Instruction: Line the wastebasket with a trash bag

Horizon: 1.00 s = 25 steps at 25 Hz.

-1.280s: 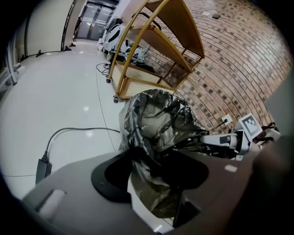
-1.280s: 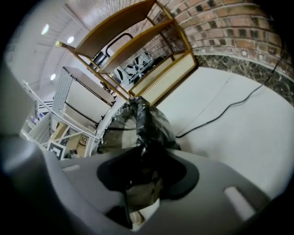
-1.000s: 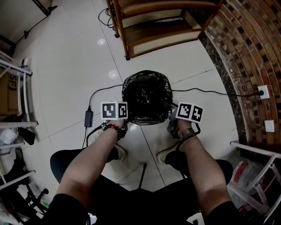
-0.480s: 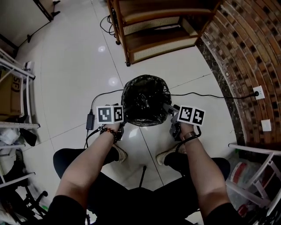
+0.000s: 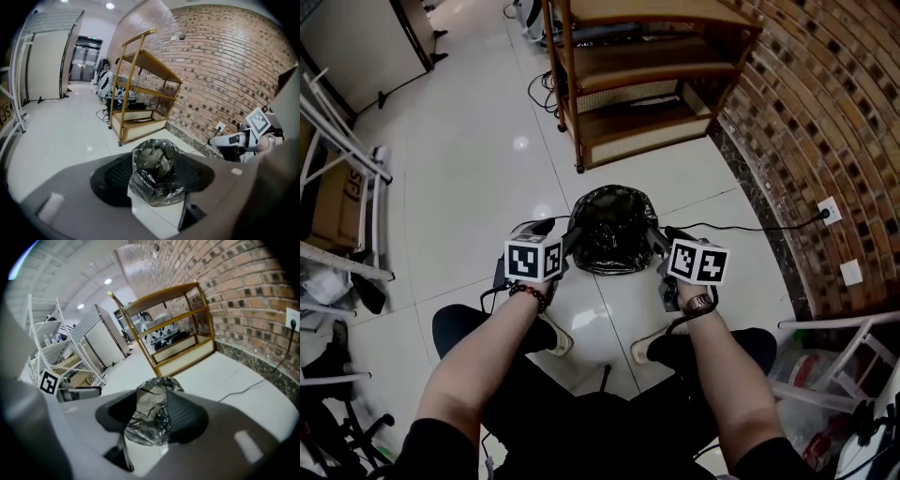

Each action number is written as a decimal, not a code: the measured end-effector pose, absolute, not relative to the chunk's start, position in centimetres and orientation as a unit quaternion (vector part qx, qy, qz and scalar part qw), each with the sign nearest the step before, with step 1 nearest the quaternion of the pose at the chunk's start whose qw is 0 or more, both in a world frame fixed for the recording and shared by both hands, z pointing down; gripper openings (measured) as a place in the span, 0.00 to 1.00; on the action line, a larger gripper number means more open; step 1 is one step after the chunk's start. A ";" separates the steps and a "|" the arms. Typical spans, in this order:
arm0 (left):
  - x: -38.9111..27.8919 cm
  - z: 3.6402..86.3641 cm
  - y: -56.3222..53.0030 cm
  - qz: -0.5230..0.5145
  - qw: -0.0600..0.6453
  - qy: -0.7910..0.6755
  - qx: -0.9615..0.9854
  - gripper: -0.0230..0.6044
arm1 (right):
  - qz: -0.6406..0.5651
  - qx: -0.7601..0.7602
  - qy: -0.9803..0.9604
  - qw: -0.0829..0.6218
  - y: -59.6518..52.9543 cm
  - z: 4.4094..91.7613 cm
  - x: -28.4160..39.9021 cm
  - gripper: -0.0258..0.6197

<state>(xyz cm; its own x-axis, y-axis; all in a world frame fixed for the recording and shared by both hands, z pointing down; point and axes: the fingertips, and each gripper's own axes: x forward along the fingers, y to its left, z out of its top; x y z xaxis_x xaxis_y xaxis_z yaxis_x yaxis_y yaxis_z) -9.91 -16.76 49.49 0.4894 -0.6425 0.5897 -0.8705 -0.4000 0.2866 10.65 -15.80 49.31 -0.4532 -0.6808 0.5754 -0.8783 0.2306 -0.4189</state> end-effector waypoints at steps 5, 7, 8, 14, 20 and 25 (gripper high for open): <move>-6.9 45.6 -14.8 0.178 0.240 -0.429 0.853 0.35 | 0.299 0.498 -0.801 0.145 -14.5 45.4 7.5 0.18; -5.9 44.4 -14.2 0.172 0.223 -0.418 0.863 0.30 | 0.280 0.497 -0.808 0.146 -14.1 44.4 6.7 0.13; -5.4 43.9 -13.8 0.169 0.216 -0.414 0.868 0.28 | 0.273 0.497 -0.811 0.146 -13.9 44.0 6.3 0.10; -3.6 42.6 -11.9 0.164 0.191 -0.396 0.883 0.17 | 0.245 0.499 -0.817 0.151 -12.4 42.8 5.2 0.04; -2.1 42.2 -10.4 0.162 0.171 -0.379 0.895 0.07 | 0.219 0.497 -0.824 0.162 -11.2 42.4 4.3 0.04; -1.1 42.1 -9.8 0.163 0.158 -0.366 0.902 0.04 | 0.204 0.500 -0.825 0.167 -10.7 42.3 4.1 0.04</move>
